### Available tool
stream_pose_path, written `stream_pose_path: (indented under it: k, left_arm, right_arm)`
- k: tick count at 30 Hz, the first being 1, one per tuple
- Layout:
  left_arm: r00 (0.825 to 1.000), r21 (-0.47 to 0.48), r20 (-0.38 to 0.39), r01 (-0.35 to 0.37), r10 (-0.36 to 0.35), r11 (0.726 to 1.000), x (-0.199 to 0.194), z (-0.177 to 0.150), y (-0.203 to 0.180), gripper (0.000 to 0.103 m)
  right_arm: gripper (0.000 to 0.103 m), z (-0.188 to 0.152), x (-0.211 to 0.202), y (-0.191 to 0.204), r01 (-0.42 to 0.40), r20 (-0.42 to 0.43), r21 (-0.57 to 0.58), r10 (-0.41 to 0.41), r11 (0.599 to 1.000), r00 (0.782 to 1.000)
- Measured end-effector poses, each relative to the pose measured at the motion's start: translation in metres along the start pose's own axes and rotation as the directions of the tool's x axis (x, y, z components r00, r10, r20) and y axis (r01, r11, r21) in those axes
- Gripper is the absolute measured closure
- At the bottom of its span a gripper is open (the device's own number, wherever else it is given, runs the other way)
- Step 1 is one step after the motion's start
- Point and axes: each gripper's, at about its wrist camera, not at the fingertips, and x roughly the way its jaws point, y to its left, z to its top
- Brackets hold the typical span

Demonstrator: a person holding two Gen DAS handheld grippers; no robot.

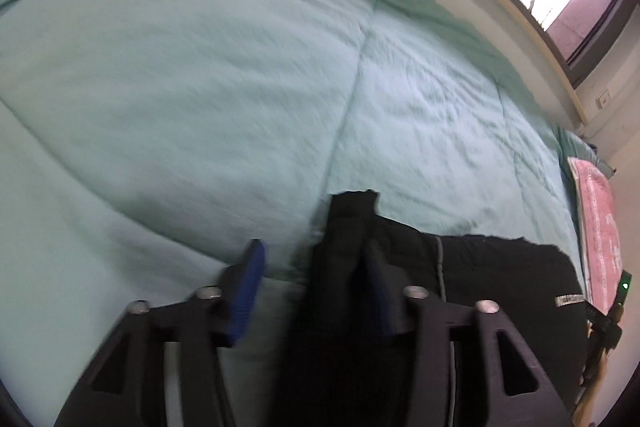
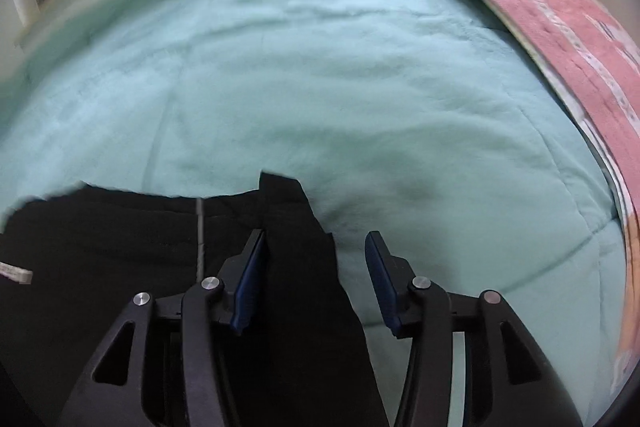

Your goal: Fold large clothes

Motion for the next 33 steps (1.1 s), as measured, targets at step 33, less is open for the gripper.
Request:
stream_pose_path:
  k: [33]
  left_arm:
    - [0.997, 0.279, -0.067, -0.017, 0.038, 0.96, -0.032, -0.095, -0.174, 0.043]
  right_arm:
    - [0.04, -0.058, -0.053, 0.17, -0.139, -0.095, -0.269, 0.117, 0.953, 0.989]
